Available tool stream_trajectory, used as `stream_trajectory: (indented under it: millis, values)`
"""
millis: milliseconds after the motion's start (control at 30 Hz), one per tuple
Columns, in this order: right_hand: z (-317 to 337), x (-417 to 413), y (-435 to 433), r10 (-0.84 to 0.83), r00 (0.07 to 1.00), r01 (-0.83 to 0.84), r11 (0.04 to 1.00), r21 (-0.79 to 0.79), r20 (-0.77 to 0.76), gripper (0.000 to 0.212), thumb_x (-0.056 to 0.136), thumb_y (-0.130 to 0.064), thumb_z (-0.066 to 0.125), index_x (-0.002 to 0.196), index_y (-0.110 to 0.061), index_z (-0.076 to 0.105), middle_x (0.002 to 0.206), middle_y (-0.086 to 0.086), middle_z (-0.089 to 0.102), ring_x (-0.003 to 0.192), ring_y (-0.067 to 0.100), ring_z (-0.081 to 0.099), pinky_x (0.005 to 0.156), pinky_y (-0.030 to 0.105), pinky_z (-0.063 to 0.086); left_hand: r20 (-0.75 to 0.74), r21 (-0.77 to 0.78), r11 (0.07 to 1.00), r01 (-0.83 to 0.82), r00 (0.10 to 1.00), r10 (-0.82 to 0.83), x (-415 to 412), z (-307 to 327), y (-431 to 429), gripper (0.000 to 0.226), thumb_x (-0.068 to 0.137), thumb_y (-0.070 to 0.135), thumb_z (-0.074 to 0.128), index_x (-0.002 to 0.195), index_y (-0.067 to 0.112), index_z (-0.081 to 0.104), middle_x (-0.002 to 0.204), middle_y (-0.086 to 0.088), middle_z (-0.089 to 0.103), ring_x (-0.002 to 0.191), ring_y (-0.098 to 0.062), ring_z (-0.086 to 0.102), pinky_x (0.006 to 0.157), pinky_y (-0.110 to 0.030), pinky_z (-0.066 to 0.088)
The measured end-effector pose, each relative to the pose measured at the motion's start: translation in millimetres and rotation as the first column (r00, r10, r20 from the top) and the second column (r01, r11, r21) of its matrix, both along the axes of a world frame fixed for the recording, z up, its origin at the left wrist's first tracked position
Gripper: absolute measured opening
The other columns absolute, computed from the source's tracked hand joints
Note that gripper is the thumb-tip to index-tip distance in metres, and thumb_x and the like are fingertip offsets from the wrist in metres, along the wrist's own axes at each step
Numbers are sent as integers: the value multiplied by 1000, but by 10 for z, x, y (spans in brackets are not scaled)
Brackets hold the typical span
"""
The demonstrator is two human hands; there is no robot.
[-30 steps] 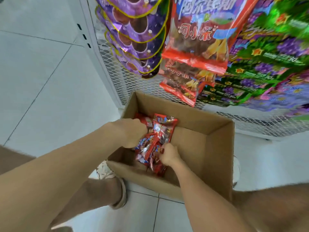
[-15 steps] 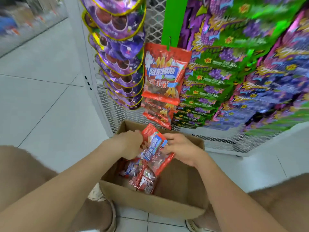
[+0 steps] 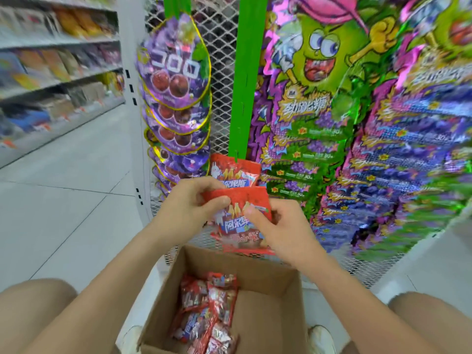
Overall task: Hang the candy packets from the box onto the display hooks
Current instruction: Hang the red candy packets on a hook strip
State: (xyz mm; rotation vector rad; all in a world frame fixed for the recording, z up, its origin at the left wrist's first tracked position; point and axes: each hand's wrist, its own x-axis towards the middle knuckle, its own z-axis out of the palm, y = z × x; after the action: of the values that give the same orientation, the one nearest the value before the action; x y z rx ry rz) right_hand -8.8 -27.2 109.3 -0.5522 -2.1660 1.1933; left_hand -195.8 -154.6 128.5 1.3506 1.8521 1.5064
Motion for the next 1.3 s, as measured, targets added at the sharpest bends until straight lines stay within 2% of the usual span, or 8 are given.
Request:
stream_trajectory:
  millis: [200,267,367,600,733,933,1167,1300]
  values:
    - [477,-266,122,-257,952,290,933,215,-168,39,102,-33,67,69,-18,54,53,-9,44,51,9,35,54,35,30,-188,171,954,-246,942,277,51,341,299,45,104,14,59,147,24,58,141,12,64,133,0,57,113,-31,46]
    - [553,-339,177,-306,934,347,898,272,-184,33,104,-32,64,73,-24,55,56,-9,50,52,13,43,58,35,34,-190,165,963,-212,952,242,48,436,419,58,102,8,54,158,19,45,154,8,55,139,3,50,120,-30,41]
    - [500,-413,238,-353,907,404,884,236,-231,23,105,-34,61,83,-24,60,62,-5,59,57,21,55,66,42,47,-143,172,977,-122,979,147,90,532,558,63,99,-7,46,156,20,40,148,21,51,129,25,43,112,-8,36]
    - [560,-438,244,-301,910,348,929,130,-284,12,99,-26,70,89,-20,68,71,-3,68,59,14,57,57,33,48,69,205,964,-169,985,158,73,680,667,32,103,-6,47,118,12,69,106,2,77,94,-1,69,82,-16,53]
    - [579,-478,177,-275,905,313,947,69,-326,26,99,-32,71,80,-15,65,59,-4,57,54,12,44,53,33,40,87,163,975,-151,987,139,91,701,592,25,107,15,52,91,2,66,80,-11,62,79,-17,57,75,-36,46]
    - [679,-537,74,-325,855,365,931,25,-405,41,101,-38,70,71,-11,62,56,1,52,51,10,38,50,30,33,11,175,978,-116,993,116,141,773,466,43,105,45,61,93,5,70,93,-30,63,80,-20,57,85,-59,52]
    - [694,-592,67,-375,832,430,901,48,-410,38,100,-37,70,72,-11,64,55,-1,55,51,14,43,50,32,36,201,134,983,-126,975,98,174,849,475,24,105,26,66,94,5,72,102,-26,74,86,-26,73,88,-46,59]
    - [632,-554,86,-379,855,429,900,73,-353,40,99,-36,70,68,-12,61,52,-6,51,49,12,40,51,26,33,209,106,987,-123,973,99,157,850,474,30,100,30,68,100,0,69,108,-31,69,99,-42,70,104,-60,50]
